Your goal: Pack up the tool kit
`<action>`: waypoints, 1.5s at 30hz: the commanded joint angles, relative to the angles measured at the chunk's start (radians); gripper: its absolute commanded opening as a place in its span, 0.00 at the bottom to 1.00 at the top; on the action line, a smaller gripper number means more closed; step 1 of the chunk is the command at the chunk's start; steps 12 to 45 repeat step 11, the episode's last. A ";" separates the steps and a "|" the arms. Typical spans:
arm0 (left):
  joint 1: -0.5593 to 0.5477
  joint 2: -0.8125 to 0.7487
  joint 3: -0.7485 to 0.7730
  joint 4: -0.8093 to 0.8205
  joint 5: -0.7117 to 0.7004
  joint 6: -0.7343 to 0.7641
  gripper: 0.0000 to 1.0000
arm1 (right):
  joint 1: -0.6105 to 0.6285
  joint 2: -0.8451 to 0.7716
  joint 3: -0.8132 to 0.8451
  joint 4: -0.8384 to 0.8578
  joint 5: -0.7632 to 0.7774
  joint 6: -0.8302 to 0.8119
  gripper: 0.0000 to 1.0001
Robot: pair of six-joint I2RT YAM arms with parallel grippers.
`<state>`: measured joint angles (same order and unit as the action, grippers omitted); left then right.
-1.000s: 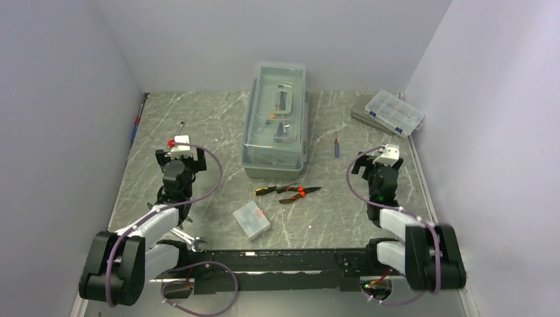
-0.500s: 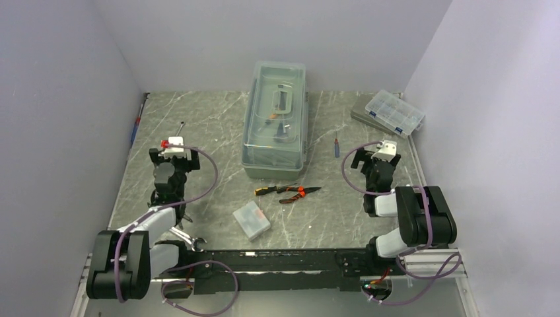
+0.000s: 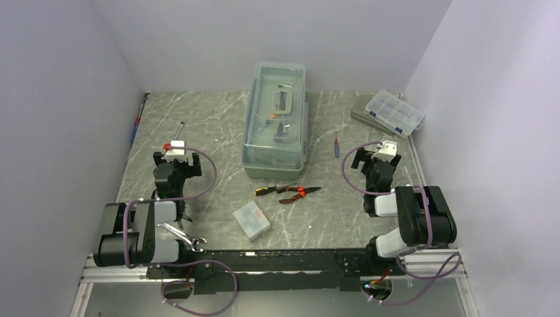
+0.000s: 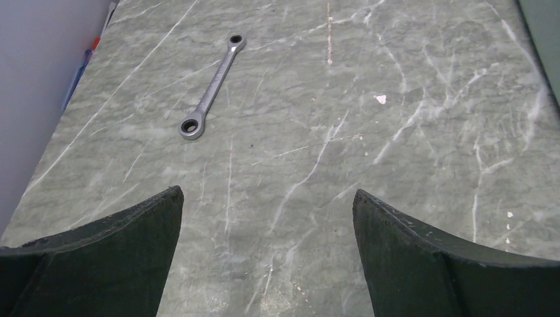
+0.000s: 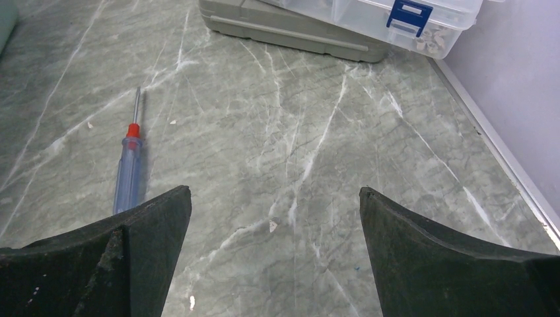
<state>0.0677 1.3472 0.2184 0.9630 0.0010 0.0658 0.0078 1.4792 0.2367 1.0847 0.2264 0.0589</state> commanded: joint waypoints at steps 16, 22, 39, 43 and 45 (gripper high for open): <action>-0.005 -0.001 0.024 0.058 0.044 0.014 0.99 | -0.004 0.002 0.007 0.044 0.003 -0.005 1.00; -0.005 -0.001 0.024 0.058 0.044 0.014 0.99 | -0.004 0.002 0.007 0.044 0.003 -0.005 1.00; -0.005 -0.001 0.024 0.058 0.044 0.014 0.99 | -0.004 0.002 0.007 0.044 0.003 -0.005 1.00; -0.005 -0.001 0.024 0.058 0.044 0.014 0.99 | -0.004 0.002 0.007 0.044 0.003 -0.005 1.00; -0.005 -0.001 0.024 0.058 0.044 0.014 0.99 | -0.004 0.002 0.007 0.044 0.003 -0.005 1.00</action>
